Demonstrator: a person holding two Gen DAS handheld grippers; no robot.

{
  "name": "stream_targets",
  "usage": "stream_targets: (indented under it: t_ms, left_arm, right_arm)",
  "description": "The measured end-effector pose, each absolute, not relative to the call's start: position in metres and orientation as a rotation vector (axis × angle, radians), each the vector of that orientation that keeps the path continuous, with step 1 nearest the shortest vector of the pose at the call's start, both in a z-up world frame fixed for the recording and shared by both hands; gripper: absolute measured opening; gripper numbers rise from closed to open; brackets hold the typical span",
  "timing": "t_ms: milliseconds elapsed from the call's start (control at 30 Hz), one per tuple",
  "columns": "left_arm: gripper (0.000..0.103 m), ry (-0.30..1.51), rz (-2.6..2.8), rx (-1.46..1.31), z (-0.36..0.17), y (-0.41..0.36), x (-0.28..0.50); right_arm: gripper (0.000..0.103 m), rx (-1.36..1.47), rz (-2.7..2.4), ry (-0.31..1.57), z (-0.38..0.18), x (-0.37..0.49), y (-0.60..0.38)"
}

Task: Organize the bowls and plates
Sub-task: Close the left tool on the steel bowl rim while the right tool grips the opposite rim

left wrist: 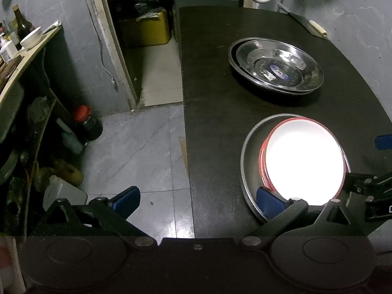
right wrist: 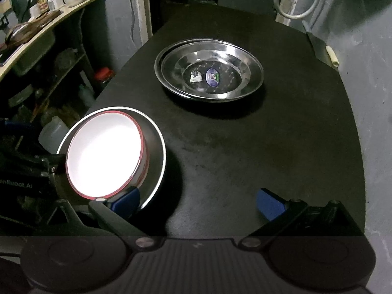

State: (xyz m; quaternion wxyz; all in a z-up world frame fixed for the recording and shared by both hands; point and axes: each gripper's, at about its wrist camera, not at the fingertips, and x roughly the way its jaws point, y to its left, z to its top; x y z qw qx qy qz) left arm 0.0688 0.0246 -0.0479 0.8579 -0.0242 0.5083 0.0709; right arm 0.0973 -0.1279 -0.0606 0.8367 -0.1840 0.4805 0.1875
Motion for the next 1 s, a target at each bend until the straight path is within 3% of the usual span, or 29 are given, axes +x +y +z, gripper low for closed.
stream_targets:
  t_ms: [200, 300, 367, 567, 700, 867, 1000]
  left_arm:
    - [0.08, 1.053, 0.092, -0.084, -0.044, 0.024, 0.066]
    - [0.066, 1.047, 0.059, -0.11, -0.043, 0.025, 0.065]
    - [0.049, 1.042, 0.025, -0.137, -0.043, 0.024, 0.064]
    - [0.024, 1.035, -0.035, -0.152, -0.04, 0.018, 0.064]
    - [0.016, 1.032, -0.049, -0.141, -0.04, 0.014, 0.063]
    - [0.014, 1.033, -0.054, -0.125, -0.039, 0.013, 0.063]
    - [0.014, 1.034, -0.053, -0.126, -0.039, 0.013, 0.063]
  right_arm:
    - [0.096, -0.407, 0.413, 1.004, -0.059, 0.095, -0.127]
    - [0.088, -0.405, 0.436, 1.0, -0.058, 0.094, -0.127]
    - [0.08, -0.402, 0.454, 0.999, -0.057, 0.092, -0.127]
    - [0.068, -0.378, 0.497, 1.001, -0.055, 0.09, -0.128]
    - [0.056, -0.369, 0.534, 0.999, -0.055, 0.088, -0.127]
    - [0.027, -0.351, 0.605, 1.003, -0.055, 0.086, -0.125]
    - [0.025, -0.375, 0.626, 0.995, -0.056, 0.082, -0.121]
